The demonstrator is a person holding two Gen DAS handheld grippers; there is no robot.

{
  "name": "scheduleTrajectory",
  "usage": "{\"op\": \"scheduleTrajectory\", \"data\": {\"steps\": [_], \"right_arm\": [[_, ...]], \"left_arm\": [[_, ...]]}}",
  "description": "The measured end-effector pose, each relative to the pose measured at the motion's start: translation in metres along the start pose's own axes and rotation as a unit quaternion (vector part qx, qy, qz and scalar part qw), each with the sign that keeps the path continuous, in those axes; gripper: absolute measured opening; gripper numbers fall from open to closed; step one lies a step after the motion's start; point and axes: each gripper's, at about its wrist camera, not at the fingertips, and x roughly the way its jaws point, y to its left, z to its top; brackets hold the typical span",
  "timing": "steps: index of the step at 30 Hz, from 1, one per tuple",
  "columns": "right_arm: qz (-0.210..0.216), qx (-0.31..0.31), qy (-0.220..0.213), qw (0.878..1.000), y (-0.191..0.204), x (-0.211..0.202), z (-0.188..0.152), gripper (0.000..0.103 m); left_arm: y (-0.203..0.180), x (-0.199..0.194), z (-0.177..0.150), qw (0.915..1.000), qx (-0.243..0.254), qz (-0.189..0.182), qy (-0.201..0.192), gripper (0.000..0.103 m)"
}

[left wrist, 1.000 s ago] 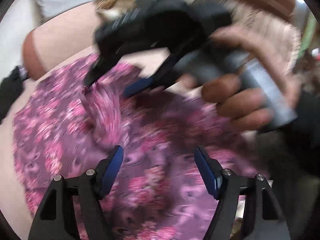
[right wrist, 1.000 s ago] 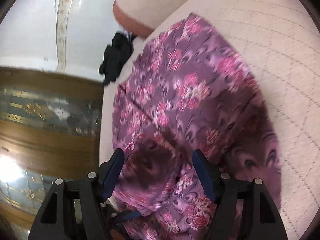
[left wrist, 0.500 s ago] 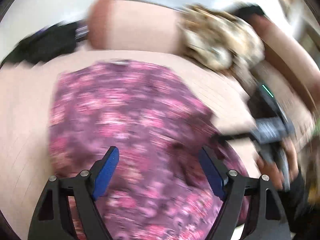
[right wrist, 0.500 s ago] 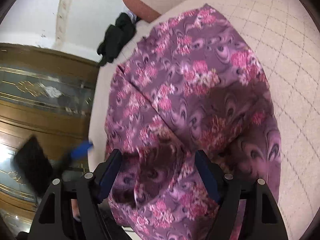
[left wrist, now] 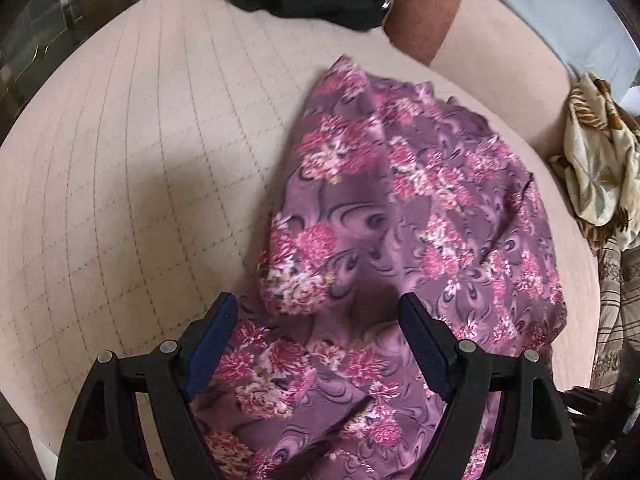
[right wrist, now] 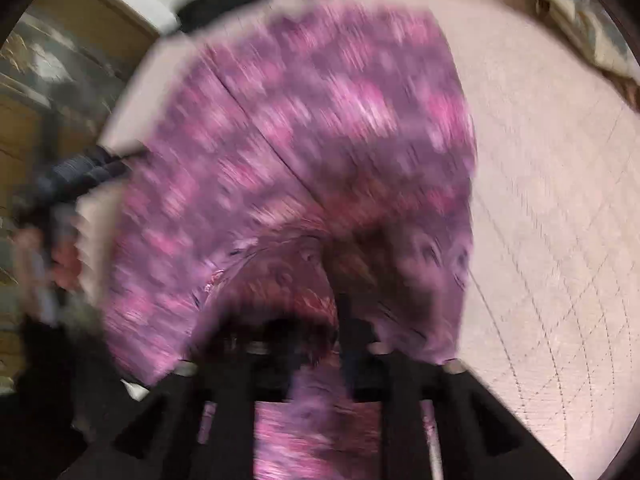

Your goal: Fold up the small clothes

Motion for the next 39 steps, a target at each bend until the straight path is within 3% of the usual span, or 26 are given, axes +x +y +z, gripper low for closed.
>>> {"op": "scheduleTrajectory", "data": {"steps": [1, 3, 4, 5, 7, 10, 14, 16, 18, 19, 20, 21, 24, 26, 27, 29, 30, 31, 32, 34, 39], "right_arm": [[-0.004, 0.018, 0.011, 1.0, -0.01, 0.006, 0.001, 0.027], [0.025, 0.036, -0.012, 0.999, -0.022, -0.009, 0.003, 0.027], [0.053, 0.037, -0.047, 0.997, -0.023, -0.026, 0.005, 0.034], [0.076, 0.038, -0.072, 0.994, -0.023, -0.037, 0.006, 0.054], [0.118, 0.029, -0.115, 0.986, -0.018, -0.051, 0.008, 0.071], [0.125, 0.027, -0.115, 0.985, -0.008, -0.036, 0.013, 0.071], [0.049, 0.023, -0.091, 0.994, 0.003, -0.009, 0.017, 0.065], [0.041, 0.029, -0.053, 0.997, 0.002, 0.012, 0.017, 0.06], [0.011, 0.016, -0.014, 1.0, 0.005, 0.032, 0.015, 0.043], [-0.004, -0.001, -0.014, 1.0, 0.011, 0.03, 0.012, 0.026], [0.008, -0.013, -0.009, 1.0, 0.015, 0.025, 0.009, 0.008], [0.027, -0.027, -0.01, 0.999, 0.02, 0.011, 0.004, 0.007], [-0.01, -0.045, -0.036, 0.998, 0.023, -0.018, -0.004, 0.007], [-0.006, -0.035, -0.011, 0.999, 0.016, 0.0, -0.002, 0.008], [-0.024, -0.04, 0.03, 0.998, 0.013, 0.025, -0.004, 0.009], [-0.029, -0.052, 0.032, 0.998, 0.015, 0.032, -0.002, 0.011], [-0.018, -0.056, 0.02, 0.998, 0.017, 0.021, -0.001, 0.013], [0.014, -0.059, -0.012, 0.998, 0.019, 0.003, -0.001, 0.028], [0.04, -0.058, -0.037, 0.997, 0.019, -0.009, -0.001, 0.06], [0.075, -0.043, -0.097, 0.992, 0.018, -0.03, 0.004, 0.096], [0.074, -0.006, -0.161, 0.984, 0.009, -0.055, 0.019, 0.095]], "left_arm": [[0.0, 0.002, 0.0, 1.0, 0.0, 0.001, 0.002, 0.081], [-0.002, 0.001, 0.0, 1.0, 0.002, 0.003, 0.0, 0.081], [-0.003, -0.002, -0.001, 1.0, 0.004, 0.005, -0.004, 0.081], [-0.005, -0.004, -0.001, 0.9999, 0.006, 0.007, -0.01, 0.081], [-0.01, -0.007, -0.002, 0.9995, 0.018, 0.015, -0.02, 0.081], [-0.017, -0.003, -0.004, 0.9989, 0.034, 0.026, -0.02, 0.081], [-0.016, 0.006, -0.004, 0.9992, 0.03, 0.024, -0.006, 0.081], [-0.011, 0.008, -0.001, 0.9994, 0.02, 0.029, -0.007, 0.081], [-0.003, 0.008, 0.0, 0.9995, 0.004, 0.031, -0.005, 0.081], [0.0, 0.009, 0.001, 0.9995, -0.005, 0.03, -0.006, 0.081], [0.004, 0.008, 0.003, 0.9995, -0.011, 0.028, -0.006, 0.081], [0.007, 0.008, 0.003, 0.9995, -0.016, 0.028, -0.006, 0.081], [0.014, 0.006, 0.007, 0.9989, -0.029, 0.035, -0.013, 0.081], [0.015, 0.007, 0.01, 0.9988, -0.03, 0.036, -0.014, 0.081], [0.015, 0.008, 0.011, 0.9989, -0.029, 0.034, -0.011, 0.081], [0.017, 0.008, 0.013, 0.9989, -0.028, 0.035, -0.012, 0.081], [0.017, 0.005, 0.012, 0.9987, -0.026, 0.039, -0.017, 0.081], [0.017, 0.003, 0.013, 0.9984, -0.024, 0.045, -0.025, 0.081], [0.016, 0.0, 0.014, 0.9979, -0.02, 0.051, -0.034, 0.081], [0.012, -0.011, 0.017, 0.9968, -0.008, 0.057, -0.056, 0.081], [0.007, -0.028, 0.04, 0.9979, 0.004, 0.025, -0.059, 0.081]]}}
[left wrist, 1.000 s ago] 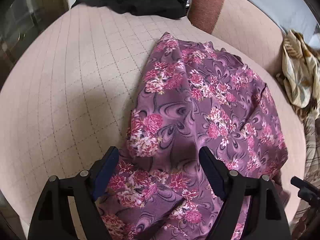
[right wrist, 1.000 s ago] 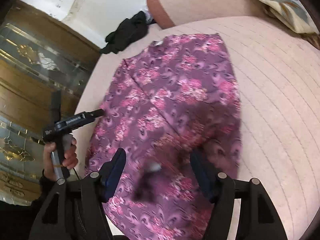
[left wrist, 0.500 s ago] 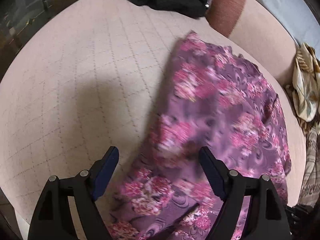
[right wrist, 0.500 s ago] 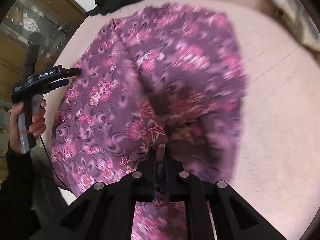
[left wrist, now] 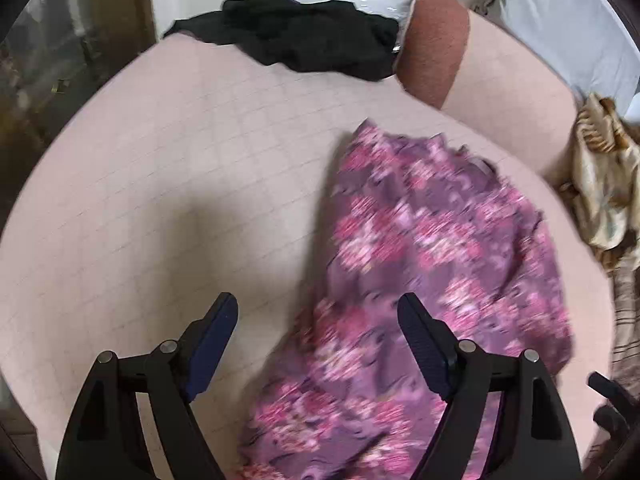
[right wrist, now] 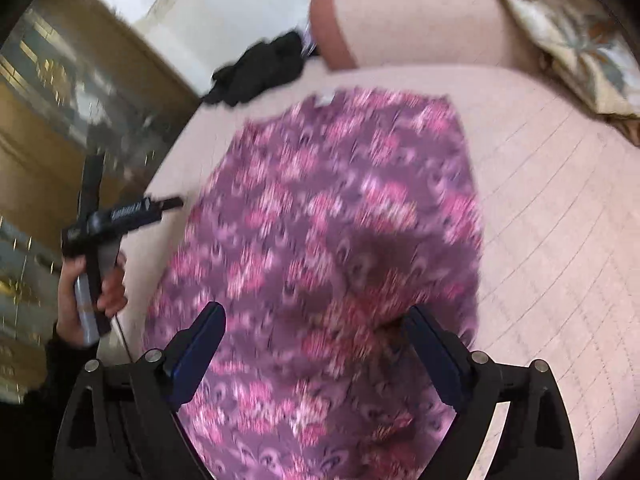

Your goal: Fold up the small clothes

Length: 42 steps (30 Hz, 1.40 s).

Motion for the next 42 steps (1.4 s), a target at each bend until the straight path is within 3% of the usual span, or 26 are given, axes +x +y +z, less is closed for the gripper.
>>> {"op": "scheduleTrajectory", "data": {"steps": [3, 7, 10, 13, 14, 16, 17, 18, 19, 20, 21, 26, 28, 30, 33, 35, 36, 37, 38, 39, 41, 42], "right_arm": [[0.018, 0.049, -0.032, 0.998, -0.017, -0.015, 0.032, 0.095], [-0.032, 0.075, -0.035, 0.996, -0.058, 0.007, 0.086, 0.094], [-0.034, 0.104, 0.015, 0.994, -0.099, 0.054, 0.124, 0.07], [-0.051, 0.123, 0.025, 0.991, -0.124, 0.093, 0.156, 0.065], [-0.052, 0.134, 0.024, 0.989, -0.132, 0.104, 0.164, 0.065], [-0.038, 0.144, 0.014, 0.989, -0.14, 0.121, 0.177, 0.065], [-0.039, 0.138, 0.008, 0.99, -0.14, 0.123, 0.181, 0.065], [-0.042, 0.13, 0.003, 0.991, -0.138, 0.126, 0.184, 0.064], [-0.047, 0.125, 0.0, 0.991, -0.137, 0.127, 0.187, 0.052], [-0.062, 0.116, 0.002, 0.991, -0.134, 0.128, 0.187, 0.017], [-0.074, 0.105, 0.014, 0.992, -0.132, 0.132, 0.187, 0.008], [-0.07, 0.098, -0.032, 0.992, -0.131, 0.097, 0.187, 0.003], [-0.092, 0.088, -0.06, 0.99, -0.126, 0.081, 0.194, 0.003], [-0.107, 0.09, -0.066, 0.988, -0.129, 0.083, 0.2, 0.002], [-0.143, 0.082, -0.038, 0.986, -0.131, 0.113, 0.194, 0.003], [-0.147, 0.086, -0.029, 0.985, -0.135, 0.128, 0.187, 0.004], [-0.135, 0.1, -0.034, 0.985, -0.136, 0.122, 0.186, 0.007], [-0.126, 0.127, -0.029, 0.983, -0.137, 0.111, 0.184, 0.025], [-0.121, 0.141, -0.032, 0.982, -0.134, 0.097, 0.178, 0.041], [-0.11, 0.141, -0.045, 0.983, -0.126, 0.079, 0.169, 0.049], [-0.083, 0.13, -0.075, 0.985, -0.103, 0.032, 0.134, 0.074], [-0.077, 0.127, -0.081, 0.986, -0.093, 0.015, 0.114, 0.078]], "left_arm": [[0.003, 0.007, 0.034, 0.9986, -0.014, -0.049, 0.013, 0.081], [0.001, 0.051, 0.075, 0.9961, -0.02, -0.066, 0.055, 0.081], [-0.002, 0.088, 0.103, 0.9964, -0.021, -0.052, 0.063, 0.081], [-0.011, 0.118, 0.126, 0.9978, -0.013, -0.031, 0.057, 0.08], [-0.011, 0.125, 0.13, 0.9975, -0.016, -0.035, 0.059, 0.075], [-0.013, 0.139, 0.136, 0.9954, -0.016, -0.052, 0.079, 0.051], [-0.015, 0.143, 0.137, 0.9958, -0.012, -0.042, 0.081, 0.047], [-0.016, 0.143, 0.138, 0.9967, -0.007, -0.036, 0.073, 0.036], [-0.017, 0.142, 0.138, 0.9968, 0.002, -0.042, 0.068, 0.01], [-0.016, 0.142, 0.139, 0.9954, 0.006, -0.062, 0.073, 0.006], [-0.014, 0.14, 0.14, 0.9951, 0.002, -0.068, 0.072, 0.005], [-0.001, 0.092, 0.159, 0.9942, 0.0, -0.107, 0.002, 0.005], [0.001, 0.084, 0.17, 0.996, 0.008, -0.088, -0.016, 0.004], [0.002, 0.096, 0.173, 0.9967, 0.006, -0.081, -0.007, 0.004], [0.001, 0.152, 0.163, 0.9988, 0.018, -0.003, 0.046, 0.008], [0.005, 0.148, 0.154, 0.9997, 0.002, -0.008, 0.021, 0.013], [0.005, 0.138, 0.151, 0.9997, 0.004, 0.001, 0.025, 0.039], [0.006, 0.12, 0.143, 0.9996, 0.003, 0.011, 0.025, 0.061], [0.008, 0.101, 0.134, 1.0, 0.006, 0.003, 0.003, 0.063], [0.009, 0.082, 0.123, 0.9997, 0.014, -0.003, -0.021, 0.064], [0.01, 0.04, 0.087, 0.9976, 0.044, 0.03, -0.044, 0.067], [0.011, 0.02, 0.061, 0.9966, 0.053, 0.046, -0.045, 0.068]]}}
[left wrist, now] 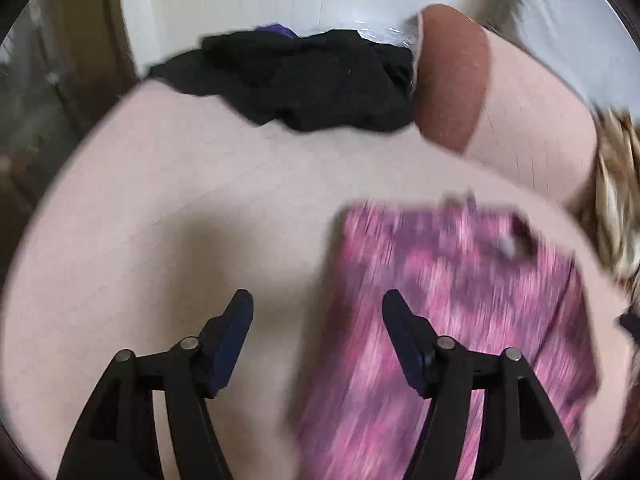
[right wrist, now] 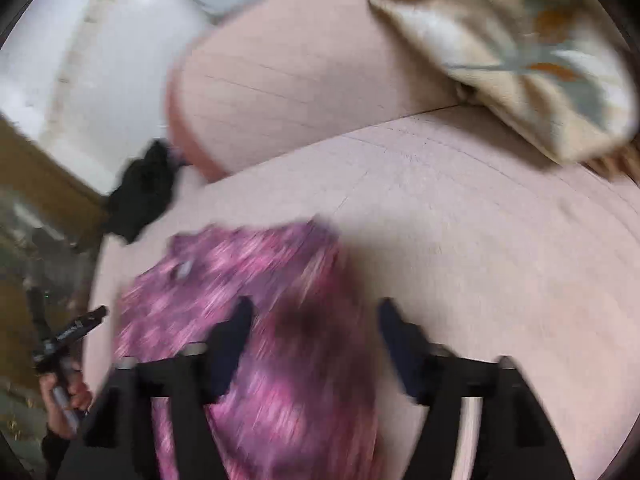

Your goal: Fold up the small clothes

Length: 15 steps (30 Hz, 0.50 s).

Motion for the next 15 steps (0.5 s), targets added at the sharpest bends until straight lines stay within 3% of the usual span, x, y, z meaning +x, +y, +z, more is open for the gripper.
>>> {"op": "scheduleTrajectory", "data": {"steps": [2, 3, 5, 6, 7, 10, 15], "right_arm": [[0.015, 0.008, -0.004, 1.0, 0.006, -0.036, -0.045, 0.08], [0.034, 0.024, -0.001, 0.999, 0.005, -0.05, -0.069, 0.08], [0.067, 0.063, -0.003, 0.996, 0.001, -0.073, -0.115, 0.08], [0.077, 0.081, -0.007, 0.994, -0.002, -0.083, -0.139, 0.08], [0.084, 0.09, -0.016, 0.992, -0.005, -0.092, -0.161, 0.08], [0.04, 0.096, -0.005, 0.995, -0.013, -0.103, -0.215, 0.08], [0.031, 0.062, 0.009, 0.998, 0.005, -0.121, -0.26, 0.077]], "left_arm": [[0.004, -0.03, -0.046, 0.9997, -0.009, 0.015, 0.018, 0.069], [0.008, -0.045, -0.067, 0.9996, -0.017, 0.004, 0.023, 0.069], [0.017, -0.076, -0.13, 0.9979, -0.048, -0.043, -0.001, 0.069], [0.021, -0.086, -0.154, 0.9972, -0.054, -0.048, -0.019, 0.069], [0.023, -0.097, -0.181, 0.9976, -0.059, -0.027, -0.025, 0.07], [0.016, -0.107, -0.214, 0.9977, -0.067, -0.007, -0.009, 0.07], [0.013, -0.127, -0.251, 0.998, -0.063, -0.012, 0.001, 0.07]]}}
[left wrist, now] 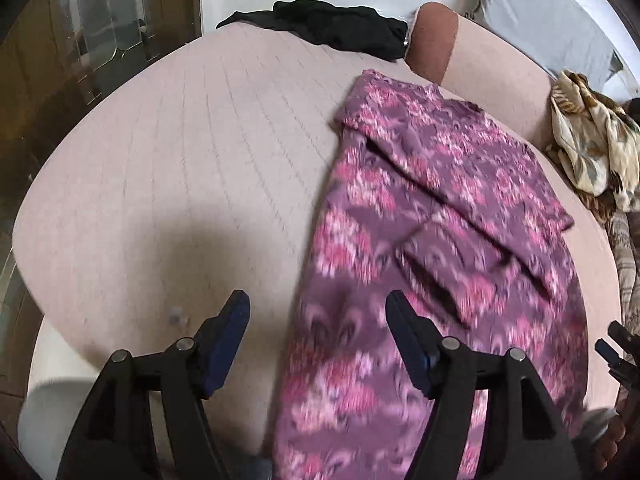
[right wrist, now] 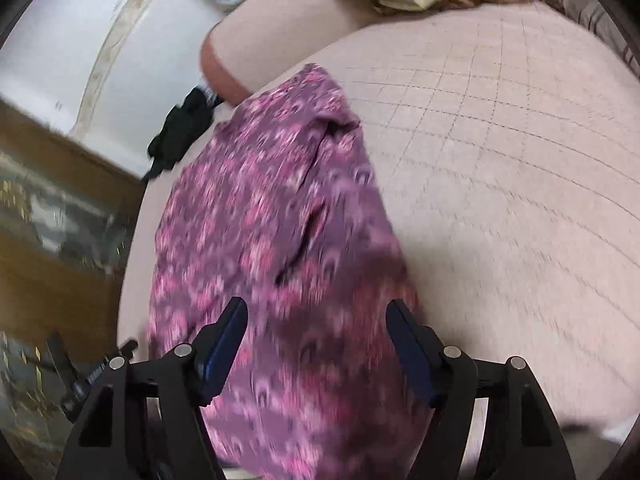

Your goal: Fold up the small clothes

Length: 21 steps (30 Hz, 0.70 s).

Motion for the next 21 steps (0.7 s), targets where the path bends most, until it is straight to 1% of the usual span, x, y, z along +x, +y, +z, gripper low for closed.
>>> {"op": "scheduleTrajectory", "data": {"steps": [3, 5, 7, 9, 10, 11, 12, 13, 16, 17, 19, 20, 21], "right_arm": [[0.01, -0.008, -0.005, 1.0, 0.005, -0.016, -0.02, 0.077], [-0.006, -0.006, -0.004, 1.0, 0.003, -0.023, -0.032, 0.077], [-0.025, 0.005, 0.021, 0.999, -0.003, -0.02, -0.039, 0.075], [-0.052, 0.017, 0.049, 0.997, -0.01, -0.013, -0.047, 0.062], [-0.068, 0.025, 0.056, 0.996, -0.014, -0.01, -0.048, 0.049], [-0.073, 0.031, 0.058, 0.995, -0.017, -0.01, -0.048, 0.041], [-0.072, 0.041, 0.055, 0.995, -0.022, -0.012, -0.049, 0.038], [-0.07, 0.05, 0.053, 0.995, -0.026, -0.014, -0.05, 0.036], [-0.044, 0.066, 0.035, 0.996, -0.032, -0.024, -0.05, 0.036], [-0.047, 0.069, 0.026, 0.996, -0.033, -0.03, -0.051, 0.041], [-0.07, 0.078, 0.005, 0.994, -0.035, -0.039, -0.052, 0.052], [-0.076, 0.078, 0.008, 0.994, -0.033, -0.038, -0.051, 0.052], [-0.094, 0.072, 0.018, 0.993, -0.031, -0.032, -0.049, 0.052]], "left_arm": [[0.003, -0.002, -0.016, 0.9998, -0.001, -0.014, 0.013, 0.07], [0.003, 0.0, -0.025, 0.9994, -0.006, -0.017, 0.029, 0.069], [0.004, 0.006, -0.032, 0.9987, -0.006, -0.021, 0.047, 0.069], [0.005, 0.01, -0.036, 0.998, -0.005, -0.021, 0.06, 0.068], [0.005, 0.013, -0.038, 0.9977, -0.005, -0.021, 0.065, 0.063], [0.006, 0.014, -0.039, 0.9973, -0.006, -0.02, 0.07, 0.059], [0.008, 0.015, -0.041, 0.9968, -0.009, -0.02, 0.077, 0.053], [0.012, 0.016, -0.043, 0.9961, -0.019, -0.023, 0.083, 0.05], [0.021, 0.017, -0.046, 0.9946, -0.043, -0.024, 0.091, 0.05], [0.022, 0.018, -0.047, 0.9946, -0.046, -0.021, 0.091, 0.05], [0.021, 0.021, -0.048, 0.9948, -0.041, -0.005, 0.093, 0.05], [0.019, 0.023, -0.049, 0.9948, -0.033, 0.004, 0.096, 0.05], [0.017, 0.025, -0.05, 0.9947, -0.025, 0.009, 0.099, 0.05]]}}
